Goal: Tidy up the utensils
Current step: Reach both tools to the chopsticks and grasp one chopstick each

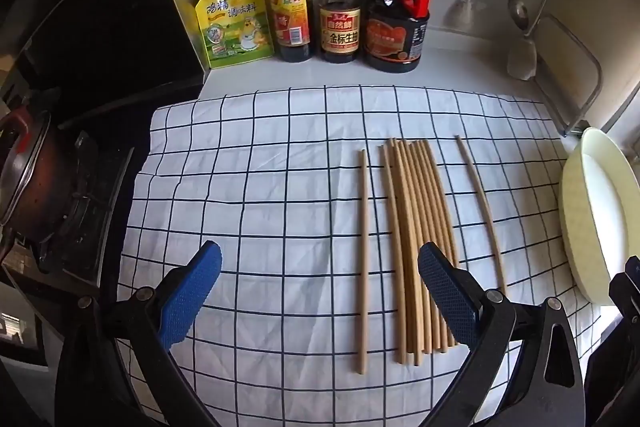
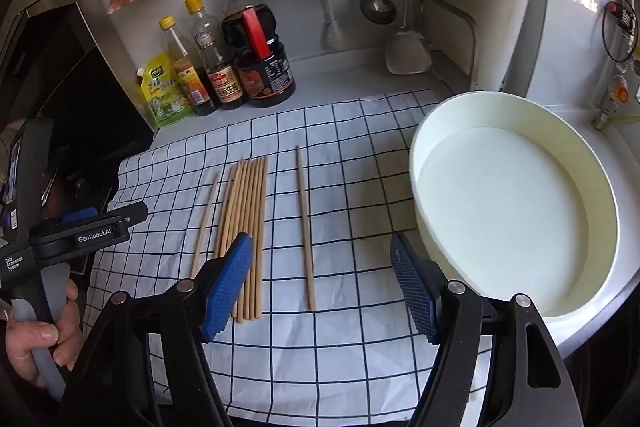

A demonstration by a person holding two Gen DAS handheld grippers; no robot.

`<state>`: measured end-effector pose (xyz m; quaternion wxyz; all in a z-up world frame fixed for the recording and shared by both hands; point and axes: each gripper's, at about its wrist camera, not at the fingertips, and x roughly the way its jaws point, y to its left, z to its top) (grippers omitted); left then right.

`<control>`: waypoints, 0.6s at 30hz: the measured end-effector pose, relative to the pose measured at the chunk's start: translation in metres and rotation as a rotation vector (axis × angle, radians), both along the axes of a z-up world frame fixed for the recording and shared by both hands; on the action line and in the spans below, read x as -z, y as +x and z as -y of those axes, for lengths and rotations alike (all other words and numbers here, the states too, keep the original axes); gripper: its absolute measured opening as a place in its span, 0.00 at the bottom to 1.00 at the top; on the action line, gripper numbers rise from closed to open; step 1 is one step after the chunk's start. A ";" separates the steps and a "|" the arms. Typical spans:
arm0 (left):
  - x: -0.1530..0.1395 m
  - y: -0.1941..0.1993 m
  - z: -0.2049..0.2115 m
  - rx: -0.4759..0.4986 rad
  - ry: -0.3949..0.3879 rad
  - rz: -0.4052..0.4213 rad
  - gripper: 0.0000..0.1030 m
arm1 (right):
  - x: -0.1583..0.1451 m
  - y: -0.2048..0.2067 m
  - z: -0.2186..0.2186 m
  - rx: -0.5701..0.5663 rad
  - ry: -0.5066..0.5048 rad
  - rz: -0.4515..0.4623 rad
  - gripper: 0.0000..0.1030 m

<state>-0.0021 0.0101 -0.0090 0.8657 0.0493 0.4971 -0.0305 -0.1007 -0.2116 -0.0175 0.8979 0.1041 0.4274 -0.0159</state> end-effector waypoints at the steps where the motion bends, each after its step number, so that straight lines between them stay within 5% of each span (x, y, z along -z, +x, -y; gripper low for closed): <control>1: 0.005 0.001 -0.003 0.000 -0.010 0.000 0.94 | 0.005 0.004 -0.004 -0.013 -0.005 -0.005 0.66; 4: 0.019 0.013 -0.013 -0.003 -0.051 0.005 0.94 | 0.021 0.017 -0.013 -0.040 -0.016 -0.026 0.66; 12: 0.058 0.031 -0.009 0.036 -0.015 -0.007 0.94 | 0.073 0.051 -0.024 -0.083 -0.033 -0.120 0.66; 18: 0.088 0.037 -0.008 0.039 -0.016 -0.112 0.94 | 0.099 0.076 -0.019 -0.055 -0.029 -0.178 0.66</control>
